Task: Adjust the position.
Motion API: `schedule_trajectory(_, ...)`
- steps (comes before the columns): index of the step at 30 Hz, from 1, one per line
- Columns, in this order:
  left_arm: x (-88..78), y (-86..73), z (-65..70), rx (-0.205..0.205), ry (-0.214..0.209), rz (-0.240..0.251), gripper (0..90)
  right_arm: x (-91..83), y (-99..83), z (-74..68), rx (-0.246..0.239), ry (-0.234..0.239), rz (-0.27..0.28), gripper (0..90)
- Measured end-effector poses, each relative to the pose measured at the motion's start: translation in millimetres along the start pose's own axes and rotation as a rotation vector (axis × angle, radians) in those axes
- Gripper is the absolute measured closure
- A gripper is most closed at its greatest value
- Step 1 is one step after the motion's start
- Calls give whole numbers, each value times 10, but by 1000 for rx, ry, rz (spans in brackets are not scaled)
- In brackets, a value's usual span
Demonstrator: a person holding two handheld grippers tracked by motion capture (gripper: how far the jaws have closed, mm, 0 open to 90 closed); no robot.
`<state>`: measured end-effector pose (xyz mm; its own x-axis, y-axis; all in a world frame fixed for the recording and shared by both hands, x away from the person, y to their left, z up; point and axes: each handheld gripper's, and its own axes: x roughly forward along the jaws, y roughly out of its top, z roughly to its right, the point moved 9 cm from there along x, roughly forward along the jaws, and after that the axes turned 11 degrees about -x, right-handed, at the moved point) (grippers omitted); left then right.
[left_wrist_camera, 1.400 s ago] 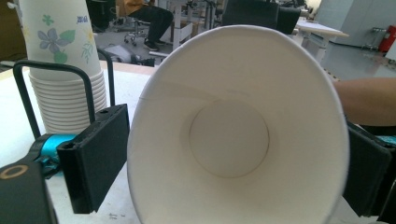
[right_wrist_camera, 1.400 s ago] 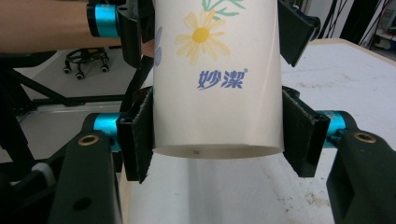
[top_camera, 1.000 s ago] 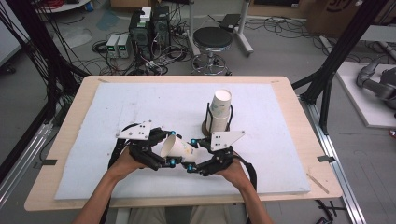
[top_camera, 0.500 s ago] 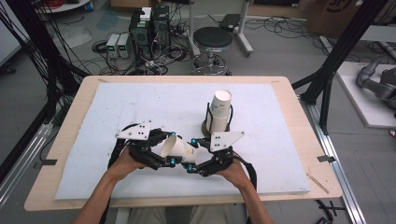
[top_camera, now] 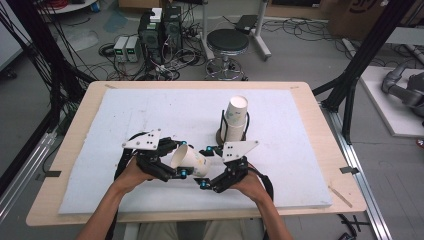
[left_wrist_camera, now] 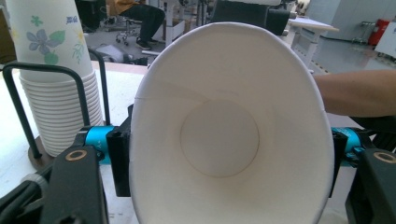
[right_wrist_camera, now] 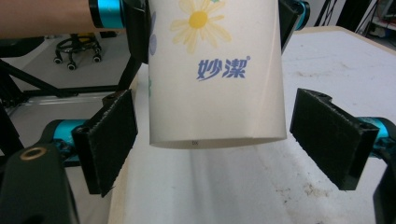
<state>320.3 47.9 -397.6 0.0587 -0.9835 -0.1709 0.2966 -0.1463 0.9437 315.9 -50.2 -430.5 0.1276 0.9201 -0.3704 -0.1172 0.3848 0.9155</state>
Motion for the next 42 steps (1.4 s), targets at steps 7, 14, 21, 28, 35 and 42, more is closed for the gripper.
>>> schedule_trajectory(7, -108, 12, -30, 4, 50, -14, 294, -63, -65, 20, 17, -41, -27, 153)
schedule_trajectory(14, -206, 45, -77, 10, 120, -16, 295, -194, -176, 74, 41, -108, -39, 154)
schedule_trajectory(21, -233, 36, -124, 14, 186, -39, 294, -339, -294, 110, 82, -168, -46, 154)
schedule_trajectory(28, -245, 23, -177, 18, 244, -57, 294, -554, -443, 172, 120, -262, -61, 154)
schedule_trajectory(35, -251, 4, -209, 8, 298, -70, 294, -719, -573, 241, 161, -348, -75, 155)
schedule_trajectory(42, -231, -23, -222, 6, 319, -84, 294, -886, -729, 323, 205, -448, -91, 157)
